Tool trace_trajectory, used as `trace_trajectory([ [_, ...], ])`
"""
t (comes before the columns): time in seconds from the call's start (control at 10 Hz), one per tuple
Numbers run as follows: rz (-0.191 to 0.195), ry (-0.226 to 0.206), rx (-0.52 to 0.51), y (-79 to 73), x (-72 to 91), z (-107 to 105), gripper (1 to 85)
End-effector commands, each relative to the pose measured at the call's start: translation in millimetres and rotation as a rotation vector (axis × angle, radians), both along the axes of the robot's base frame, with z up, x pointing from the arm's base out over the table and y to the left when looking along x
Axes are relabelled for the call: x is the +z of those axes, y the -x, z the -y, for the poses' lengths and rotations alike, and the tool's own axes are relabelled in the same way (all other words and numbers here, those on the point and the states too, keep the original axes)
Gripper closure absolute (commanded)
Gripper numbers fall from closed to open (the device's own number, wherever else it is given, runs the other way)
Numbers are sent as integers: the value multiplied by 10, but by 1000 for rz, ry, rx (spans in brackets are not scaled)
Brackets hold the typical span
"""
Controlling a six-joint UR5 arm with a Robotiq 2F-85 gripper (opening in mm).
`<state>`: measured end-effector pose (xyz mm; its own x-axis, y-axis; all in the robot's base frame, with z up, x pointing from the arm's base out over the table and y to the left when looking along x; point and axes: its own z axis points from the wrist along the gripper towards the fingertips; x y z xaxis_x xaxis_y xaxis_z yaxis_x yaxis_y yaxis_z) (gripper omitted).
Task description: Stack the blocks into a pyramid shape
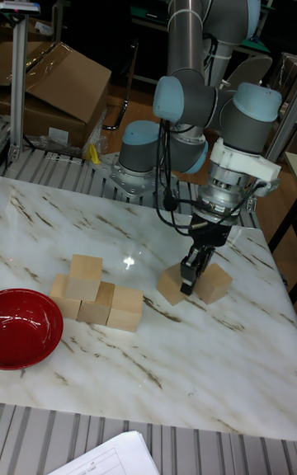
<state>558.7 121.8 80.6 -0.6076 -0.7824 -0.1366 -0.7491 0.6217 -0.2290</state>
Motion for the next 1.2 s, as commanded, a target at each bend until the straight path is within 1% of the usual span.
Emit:
trace_trajectory([
  [0.0,5,-72,-210,-4,19,-79,730],
  [0.1,-4,-57,-112,24,-1,-118,310],
  [0.2,3,-27,8,6,-15,-95,113],
  [0.3,8,-27,62,4,-25,-113,7],
  [0.4,8,-23,109,9,-31,-126,7],
  [0.5,-3,-17,122,35,-37,-120,7],
  [0.6,-5,-11,121,39,-37,-104,7],
  [0.7,-17,-18,110,71,-45,-111,7],
  [0.9,-61,-57,111,212,-94,-174,7],
  [1.0,-74,-79,102,275,-114,-175,7],
  [1.1,-119,-105,78,413,-142,-186,7],
])
